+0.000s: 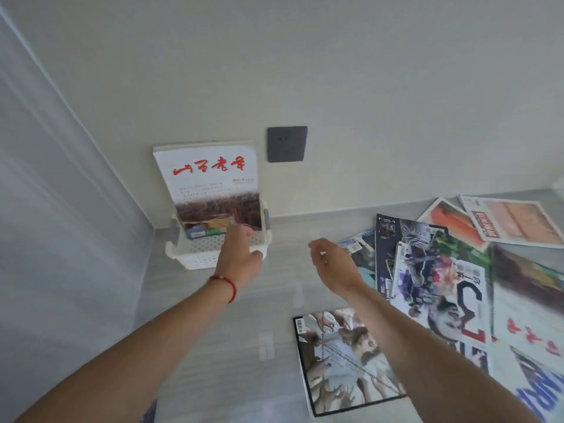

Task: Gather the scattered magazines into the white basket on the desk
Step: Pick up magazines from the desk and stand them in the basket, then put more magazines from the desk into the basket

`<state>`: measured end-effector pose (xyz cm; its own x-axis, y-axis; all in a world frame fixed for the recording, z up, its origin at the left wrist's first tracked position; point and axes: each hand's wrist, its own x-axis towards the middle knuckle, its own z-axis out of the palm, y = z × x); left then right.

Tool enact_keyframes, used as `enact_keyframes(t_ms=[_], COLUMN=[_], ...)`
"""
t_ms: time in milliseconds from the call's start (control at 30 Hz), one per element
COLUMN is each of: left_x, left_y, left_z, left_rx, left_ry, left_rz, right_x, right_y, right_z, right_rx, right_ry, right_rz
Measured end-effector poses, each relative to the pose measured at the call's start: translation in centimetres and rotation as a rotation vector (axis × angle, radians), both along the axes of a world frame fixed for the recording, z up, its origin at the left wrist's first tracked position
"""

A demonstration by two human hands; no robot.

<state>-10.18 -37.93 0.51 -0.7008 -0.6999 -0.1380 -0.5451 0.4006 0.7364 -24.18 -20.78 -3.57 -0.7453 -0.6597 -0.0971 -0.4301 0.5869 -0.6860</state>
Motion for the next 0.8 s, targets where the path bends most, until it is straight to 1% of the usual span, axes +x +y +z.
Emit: enact_keyframes(t_ms=[100, 200, 267, 367, 433, 500, 600, 733, 800], left_x=[-1.5, -4.3, -6.1, -8.0, -8.9, -9.5, -9.8, -10.0, -9.9], left_y=[5.3, 10.5, 13.8, 18.8, 21.6, 23.9, 26.4, 27.0, 25.7], left_z=[-1.7, -2.4, -2.8, -3.7, -4.7, -5.7, -7.1, -8.1, -8.5], left_rx=[-0.036, 0.006, 0.064, 0.183, 0.271, 0.367, 0.451, 0.453, 0.406], left_ry=[-0.168, -0.251, -0.285, -0.332, -0.352, -0.394, -0.432, -0.341, -0.370], left_rz=[-0.231, -0.378, -0.431, -0.495, -0.497, -0.482, -0.402, -0.166, -0.114], right_x=[-1.6, -3.7, -4.6, -5.3, -5.5, -5.1, -3.6, -2.1, -1.5], right_y=[7.8, 14.9, 18.6, 23.2, 26.0, 28.3, 29.5, 28.5, 28.4], right_z=[-2.0, -3.2, -3.8, -4.4, -5.1, -5.8, -6.4, -5.6, -5.4], right_rx=[0.162, 0.324, 0.444, 0.609, 0.632, 0.620, 0.601, 0.608, 0.610], right_ry=[0.119, 0.160, 0.146, 0.043, 0.007, 0.010, 0.032, 0.030, 0.061], right_rz=[-0.034, -0.166, -0.275, -0.354, -0.340, -0.277, -0.218, -0.191, -0.138])
